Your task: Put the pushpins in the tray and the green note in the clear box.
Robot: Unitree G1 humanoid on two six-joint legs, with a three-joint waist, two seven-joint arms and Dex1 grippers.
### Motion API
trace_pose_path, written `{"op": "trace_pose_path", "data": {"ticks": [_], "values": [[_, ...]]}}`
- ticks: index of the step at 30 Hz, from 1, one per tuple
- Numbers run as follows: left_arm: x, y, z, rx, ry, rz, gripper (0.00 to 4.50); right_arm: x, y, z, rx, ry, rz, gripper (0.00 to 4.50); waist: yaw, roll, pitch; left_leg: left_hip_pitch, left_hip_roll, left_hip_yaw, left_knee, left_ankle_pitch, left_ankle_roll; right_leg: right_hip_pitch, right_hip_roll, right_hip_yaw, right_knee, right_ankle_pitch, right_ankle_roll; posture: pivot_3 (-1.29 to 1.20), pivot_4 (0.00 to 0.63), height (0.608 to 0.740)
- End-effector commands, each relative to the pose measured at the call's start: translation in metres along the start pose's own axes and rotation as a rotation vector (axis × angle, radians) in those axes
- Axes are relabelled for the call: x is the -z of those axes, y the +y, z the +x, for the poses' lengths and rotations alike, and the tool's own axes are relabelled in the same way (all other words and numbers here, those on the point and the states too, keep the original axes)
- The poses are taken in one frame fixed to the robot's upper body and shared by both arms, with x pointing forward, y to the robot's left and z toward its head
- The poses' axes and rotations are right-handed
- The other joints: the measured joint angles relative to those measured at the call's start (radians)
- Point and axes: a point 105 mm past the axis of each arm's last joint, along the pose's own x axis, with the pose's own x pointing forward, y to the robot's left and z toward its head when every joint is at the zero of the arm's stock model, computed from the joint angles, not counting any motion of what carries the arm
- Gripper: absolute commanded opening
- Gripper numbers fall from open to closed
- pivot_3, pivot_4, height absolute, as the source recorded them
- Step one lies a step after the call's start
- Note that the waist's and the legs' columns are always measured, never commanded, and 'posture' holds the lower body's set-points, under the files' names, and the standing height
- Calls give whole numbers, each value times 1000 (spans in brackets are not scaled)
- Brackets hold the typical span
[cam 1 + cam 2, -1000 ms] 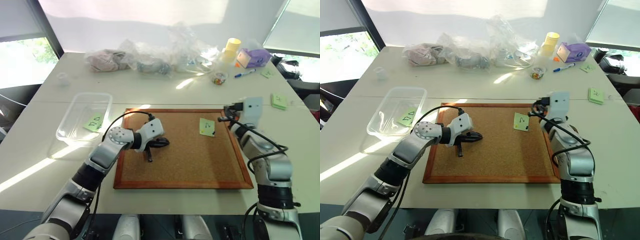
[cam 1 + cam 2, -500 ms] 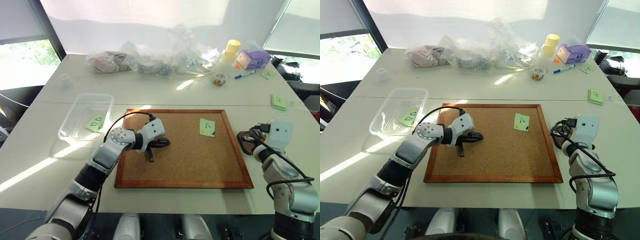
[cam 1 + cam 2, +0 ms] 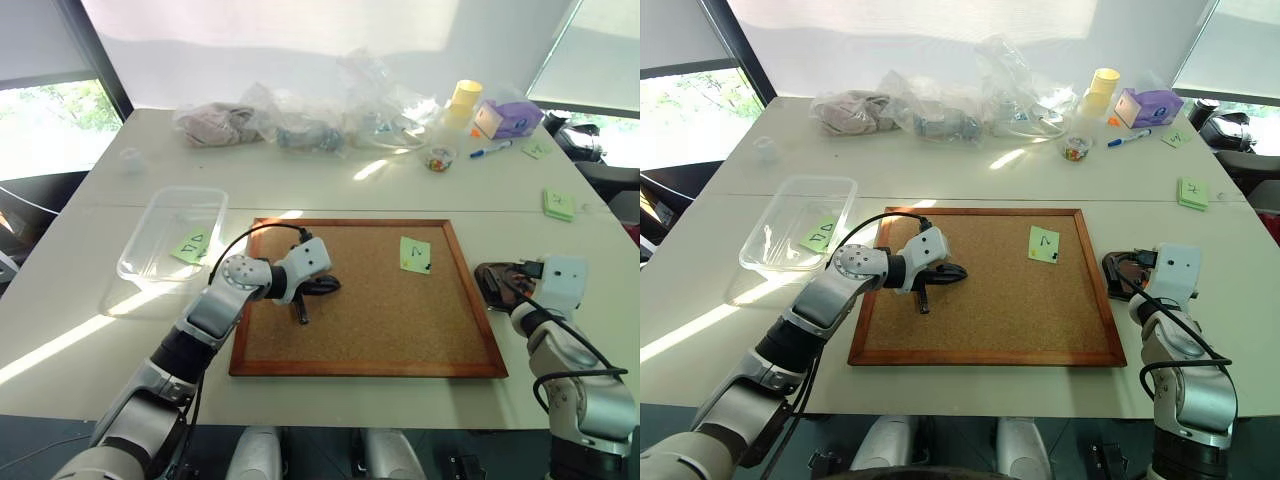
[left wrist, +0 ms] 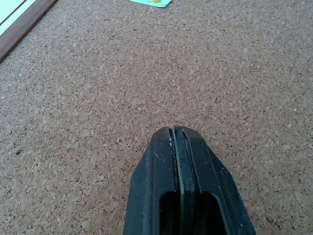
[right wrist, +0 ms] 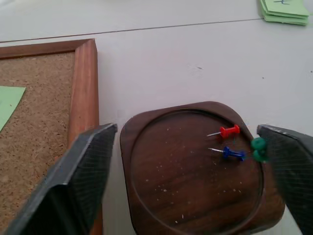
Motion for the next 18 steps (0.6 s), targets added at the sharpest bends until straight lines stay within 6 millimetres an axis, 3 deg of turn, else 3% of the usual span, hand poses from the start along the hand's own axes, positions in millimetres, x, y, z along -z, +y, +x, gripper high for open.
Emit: {"op": "trace_pose_path", "data": {"ticks": [1,18], "values": [[8,-6,6,23,30,-9,0,-13,-9,-6,33,-64,4,4488,1,0,0,0,0,0,0,0,0,0,0,0,0,0,0,0,150,737],[7,-6,9,21,21,-2,0,-1,5,-4,-67,24,313,4488,14,0,0,0,1,0,0,0,0,0,0,0,0,0,-1,0,150,737]]}}
